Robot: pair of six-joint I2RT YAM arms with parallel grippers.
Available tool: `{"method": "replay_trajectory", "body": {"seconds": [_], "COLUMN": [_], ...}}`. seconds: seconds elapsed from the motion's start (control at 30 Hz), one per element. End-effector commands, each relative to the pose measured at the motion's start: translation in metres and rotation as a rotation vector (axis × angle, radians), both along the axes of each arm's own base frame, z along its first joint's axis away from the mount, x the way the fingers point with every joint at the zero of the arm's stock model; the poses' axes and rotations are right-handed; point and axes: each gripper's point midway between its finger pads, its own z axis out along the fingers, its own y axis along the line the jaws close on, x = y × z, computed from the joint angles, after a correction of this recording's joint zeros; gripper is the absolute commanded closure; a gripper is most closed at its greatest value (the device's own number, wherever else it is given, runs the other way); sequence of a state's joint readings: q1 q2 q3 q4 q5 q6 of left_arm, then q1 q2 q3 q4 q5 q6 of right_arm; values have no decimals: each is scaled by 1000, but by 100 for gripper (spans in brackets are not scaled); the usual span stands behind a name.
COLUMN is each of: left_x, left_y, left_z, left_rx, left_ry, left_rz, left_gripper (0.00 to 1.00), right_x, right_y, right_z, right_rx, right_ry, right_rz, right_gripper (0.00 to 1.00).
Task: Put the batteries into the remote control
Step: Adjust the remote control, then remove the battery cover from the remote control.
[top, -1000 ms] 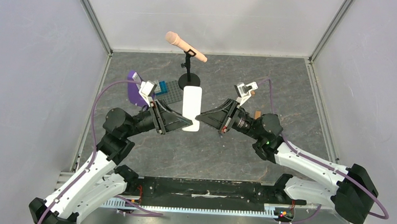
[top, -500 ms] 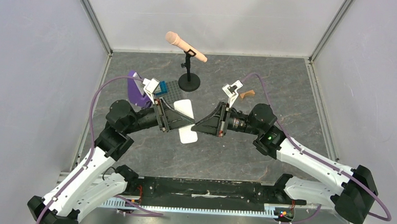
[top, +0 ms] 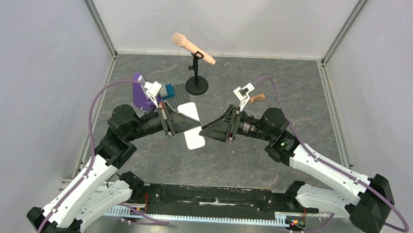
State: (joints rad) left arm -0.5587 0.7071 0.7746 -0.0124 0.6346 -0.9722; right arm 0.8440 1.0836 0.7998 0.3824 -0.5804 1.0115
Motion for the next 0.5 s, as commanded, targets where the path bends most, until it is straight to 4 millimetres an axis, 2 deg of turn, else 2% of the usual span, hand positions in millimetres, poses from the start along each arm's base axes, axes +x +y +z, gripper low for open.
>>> {"method": "replay_trajectory", "body": {"seconds": [0.0, 0.1, 0.2, 0.33, 0.47], "left_x": [20, 35, 46, 58, 63], "left_y": [11, 22, 29, 36, 36], "left_z": [36, 45, 45, 37, 30], "left_rx": [-140, -196, -228, -240, -253], "left_ry": [20, 43, 66, 109, 147], "left_rz": [160, 266, 344, 416, 436], "left_gripper": [98, 98, 98, 98, 98], "right_x": [18, 25, 29, 30, 37], "right_y": [-13, -16, -15, -10, 4], "right_z": [31, 31, 36, 54, 53], "right_rx": [184, 278, 337, 414, 412], "right_ry": [22, 121, 177, 180, 211], "right_rz": [-165, -241, -293, -315, -319], "right_gripper": [34, 31, 28, 24, 23]}}
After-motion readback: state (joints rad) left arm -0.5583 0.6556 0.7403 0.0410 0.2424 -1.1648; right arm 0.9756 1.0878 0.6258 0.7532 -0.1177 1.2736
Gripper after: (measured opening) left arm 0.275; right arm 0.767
